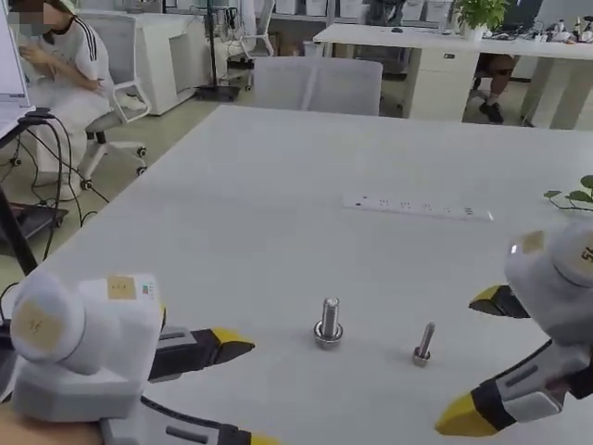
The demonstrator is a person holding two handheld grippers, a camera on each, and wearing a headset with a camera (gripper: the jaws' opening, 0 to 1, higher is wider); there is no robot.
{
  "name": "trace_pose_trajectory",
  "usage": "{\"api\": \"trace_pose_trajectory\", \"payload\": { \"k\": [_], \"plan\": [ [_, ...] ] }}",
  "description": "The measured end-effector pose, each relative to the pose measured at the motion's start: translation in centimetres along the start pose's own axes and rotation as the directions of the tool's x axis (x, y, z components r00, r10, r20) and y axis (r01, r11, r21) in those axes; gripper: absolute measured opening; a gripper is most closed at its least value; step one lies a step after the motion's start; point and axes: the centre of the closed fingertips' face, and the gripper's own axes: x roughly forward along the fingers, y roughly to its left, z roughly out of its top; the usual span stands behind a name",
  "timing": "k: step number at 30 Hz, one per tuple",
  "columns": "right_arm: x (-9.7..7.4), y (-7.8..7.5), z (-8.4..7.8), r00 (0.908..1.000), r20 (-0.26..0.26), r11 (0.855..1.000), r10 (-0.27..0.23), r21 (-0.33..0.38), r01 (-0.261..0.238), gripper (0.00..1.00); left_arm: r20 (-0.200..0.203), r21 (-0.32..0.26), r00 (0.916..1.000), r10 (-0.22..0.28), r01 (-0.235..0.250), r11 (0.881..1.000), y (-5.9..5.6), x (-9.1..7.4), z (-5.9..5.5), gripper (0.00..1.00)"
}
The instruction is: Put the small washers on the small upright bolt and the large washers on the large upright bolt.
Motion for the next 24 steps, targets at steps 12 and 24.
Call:
{"api": "trace_pose_trajectory", "payload": {
  "k": [12,24],
  "plan": [
    [-2.0,2.1,-0.1,0.9973,0.061,0.998,-0.040,0.045,0.038,1.00,0.001,0.001,1.0000,0.002,-0.002,1.000,-0.5,-0.7,0.1,0.77],
    [-3.4,4.2,-0.8,0.9826,0.159,0.990,-0.096,0.114,0.078,1.00,-0.001,0.012,0.9999,0.011,-0.011,1.000,-1.0,-1.2,0.1,0.78]
  ]
}}
